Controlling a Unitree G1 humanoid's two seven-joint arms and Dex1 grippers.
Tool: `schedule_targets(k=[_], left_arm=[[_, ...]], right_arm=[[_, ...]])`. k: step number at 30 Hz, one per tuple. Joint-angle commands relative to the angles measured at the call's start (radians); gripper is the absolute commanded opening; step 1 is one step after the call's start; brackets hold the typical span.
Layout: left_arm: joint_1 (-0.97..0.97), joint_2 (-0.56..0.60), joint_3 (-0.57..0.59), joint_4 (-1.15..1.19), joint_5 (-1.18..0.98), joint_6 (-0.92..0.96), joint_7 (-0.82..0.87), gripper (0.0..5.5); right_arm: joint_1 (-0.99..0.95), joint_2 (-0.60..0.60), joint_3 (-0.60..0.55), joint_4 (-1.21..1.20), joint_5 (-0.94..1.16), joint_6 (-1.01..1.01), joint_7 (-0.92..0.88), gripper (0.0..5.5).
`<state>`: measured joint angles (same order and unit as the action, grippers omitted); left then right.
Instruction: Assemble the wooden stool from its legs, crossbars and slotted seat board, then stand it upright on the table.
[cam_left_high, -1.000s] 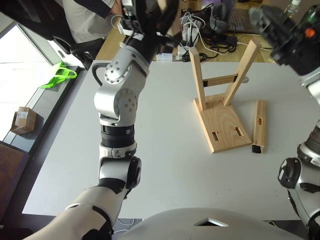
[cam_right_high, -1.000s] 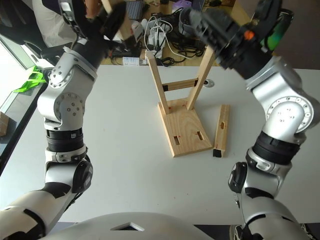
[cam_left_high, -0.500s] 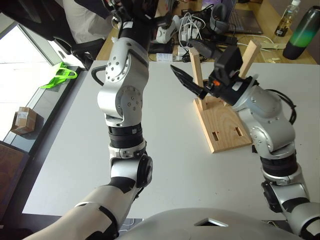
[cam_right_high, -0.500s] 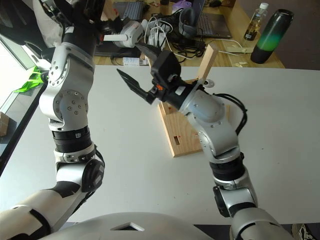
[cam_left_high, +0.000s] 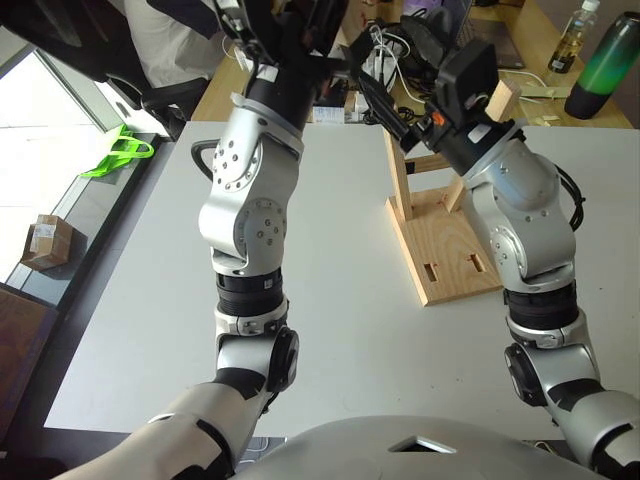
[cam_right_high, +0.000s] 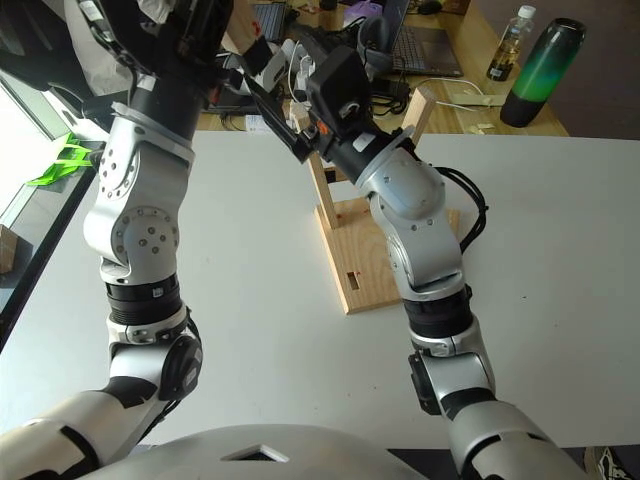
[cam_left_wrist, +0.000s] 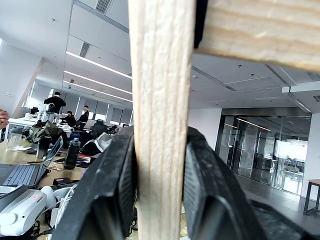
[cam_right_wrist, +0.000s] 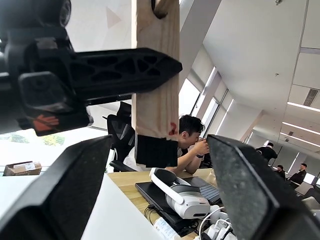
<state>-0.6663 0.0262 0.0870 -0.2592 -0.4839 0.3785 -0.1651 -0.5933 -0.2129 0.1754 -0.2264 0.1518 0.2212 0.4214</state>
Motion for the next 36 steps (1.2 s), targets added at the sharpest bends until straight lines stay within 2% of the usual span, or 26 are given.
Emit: schedule_targets(k=[1, 11, 19, 27, 32, 36], left_arm=[[0.016, -0.021, -0.029, -0.039, -0.027, 0.013, -0.012, 1.02], [0.072, -0.038, -0.077, -0.084, -0.041, 0.033, -0.010, 1.02], [0.087, -0.042, -0.089, -0.089, -0.041, 0.034, -0.009, 1.02], [0.087, -0.041, -0.092, -0.088, -0.037, 0.035, -0.008, 1.02], [0.069, -0.030, -0.087, -0.089, -0.038, 0.033, -0.015, 1.02], [0.046, -0.006, -0.080, -0.119, -0.098, 0.067, -0.062, 1.76]], right_arm=[[-0.028, 0.020, 0.012, 0.039, -0.001, 0.019, 0.010, 3.48], [-0.079, 0.073, -0.020, 0.098, -0.007, -0.003, -0.030, 3.48], [-0.072, 0.082, -0.020, 0.079, 0.009, -0.001, -0.004, 2.14], [-0.072, 0.093, -0.039, 0.083, 0.017, 0.008, -0.012, 2.11], [-0.074, 0.107, -0.057, 0.094, -0.008, -0.059, -0.044, 2.11], [-0.081, 0.116, -0.070, 0.104, -0.030, -0.118, -0.079, 2.11]])
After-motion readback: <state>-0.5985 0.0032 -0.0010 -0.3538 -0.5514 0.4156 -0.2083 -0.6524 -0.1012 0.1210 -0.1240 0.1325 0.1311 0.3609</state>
